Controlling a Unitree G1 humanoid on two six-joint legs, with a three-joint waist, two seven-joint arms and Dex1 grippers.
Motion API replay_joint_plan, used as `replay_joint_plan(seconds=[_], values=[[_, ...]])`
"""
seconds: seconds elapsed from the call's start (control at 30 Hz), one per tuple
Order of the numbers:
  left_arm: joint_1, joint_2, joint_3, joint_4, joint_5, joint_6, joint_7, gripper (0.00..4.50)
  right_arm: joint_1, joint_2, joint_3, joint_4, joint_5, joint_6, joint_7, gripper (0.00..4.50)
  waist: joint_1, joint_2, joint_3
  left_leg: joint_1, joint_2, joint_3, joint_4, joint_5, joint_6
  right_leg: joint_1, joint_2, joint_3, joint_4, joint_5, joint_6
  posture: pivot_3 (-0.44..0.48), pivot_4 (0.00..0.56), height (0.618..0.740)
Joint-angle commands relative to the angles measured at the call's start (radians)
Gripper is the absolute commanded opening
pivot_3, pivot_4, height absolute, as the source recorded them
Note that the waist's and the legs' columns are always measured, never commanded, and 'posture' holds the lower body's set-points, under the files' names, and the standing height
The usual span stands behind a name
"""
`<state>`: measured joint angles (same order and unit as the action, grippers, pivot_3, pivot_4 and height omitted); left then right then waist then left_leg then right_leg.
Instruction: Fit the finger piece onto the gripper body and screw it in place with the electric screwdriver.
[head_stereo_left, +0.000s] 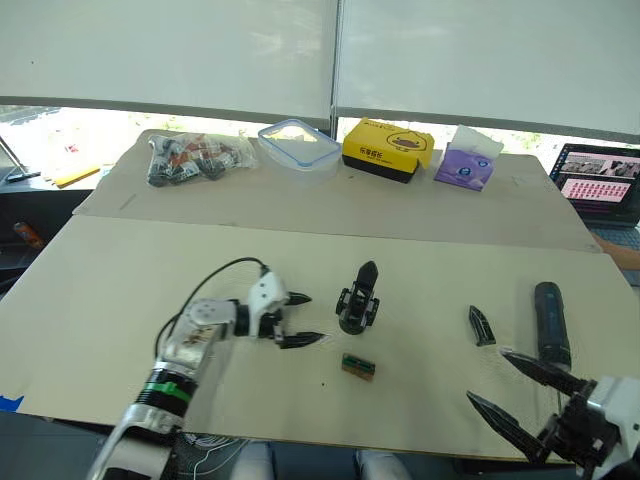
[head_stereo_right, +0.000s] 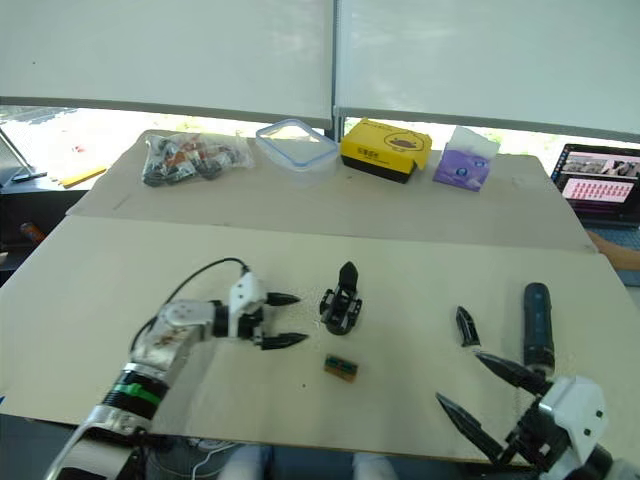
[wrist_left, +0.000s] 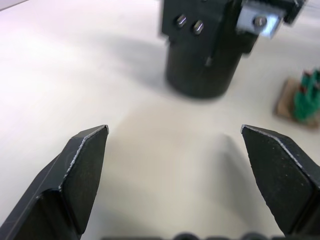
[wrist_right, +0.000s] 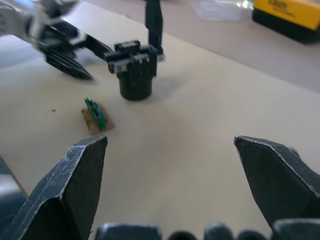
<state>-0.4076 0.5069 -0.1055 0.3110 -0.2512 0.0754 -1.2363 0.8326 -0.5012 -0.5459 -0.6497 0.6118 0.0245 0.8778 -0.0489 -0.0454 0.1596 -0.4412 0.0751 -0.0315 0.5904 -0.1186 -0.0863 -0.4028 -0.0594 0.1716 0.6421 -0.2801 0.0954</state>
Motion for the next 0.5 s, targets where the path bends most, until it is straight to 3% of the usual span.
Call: replay_joint_plan(seconds=[0.03,0.17,0.27,0.33,0.5], values=[[0.052,0.067,0.107,-0.099,-0.155,-0.015,-0.134,4.49,0.053,0.067,-0.034,-0.008,0.000,-0.052,-0.007,4.50,0.000,0.000,0.000,0.000,0.000,0.000,0.000,0.000,0.000,0.000,0.000,0.000,0.000,0.000,0.000,0.000,0.150,0.740],[0.113,0.132,0.133,-0.219,-0.234,0.054,-0.196,4.49,0.050,0.112,-0.033,-0.043,0.011,-0.013,-0.079,4.50,0.001,0.001,0.000,0.001,0.001,0.001,0.001,-0.001,-0.002,-0.001,-0.002,-0.001,-0.003,0.001,-0.002,0.000,0.150,0.740],[0.131,0.146,0.132,-0.320,-0.276,0.106,-0.188,4.49,-0.007,0.020,-0.060,-0.121,0.031,0.204,-0.252,4.50,0.000,0.001,0.000,0.001,0.001,0.001,0.001,-0.001,-0.002,-0.001,-0.002,-0.001,-0.004,0.001,-0.003,0.000,0.150,0.740],[0.128,0.141,0.132,-0.366,-0.293,0.129,-0.173,4.49,-0.054,-0.069,-0.080,-0.149,0.064,0.388,-0.364,4.50,0.000,0.001,-0.001,0.001,0.001,0.001,0.002,-0.001,-0.002,-0.002,-0.002,-0.001,-0.004,0.002,-0.004,0.000,0.150,0.740],[0.116,0.099,0.108,-0.500,-0.344,0.212,-0.093,4.49,-0.372,-0.426,-0.046,-0.059,0.370,0.943,-0.578,4.50,-0.004,0.001,0.000,0.001,0.001,0.002,0.003,0.000,0.000,0.002,-0.002,-0.001,-0.004,0.003,-0.005,0.000,0.150,0.740]])
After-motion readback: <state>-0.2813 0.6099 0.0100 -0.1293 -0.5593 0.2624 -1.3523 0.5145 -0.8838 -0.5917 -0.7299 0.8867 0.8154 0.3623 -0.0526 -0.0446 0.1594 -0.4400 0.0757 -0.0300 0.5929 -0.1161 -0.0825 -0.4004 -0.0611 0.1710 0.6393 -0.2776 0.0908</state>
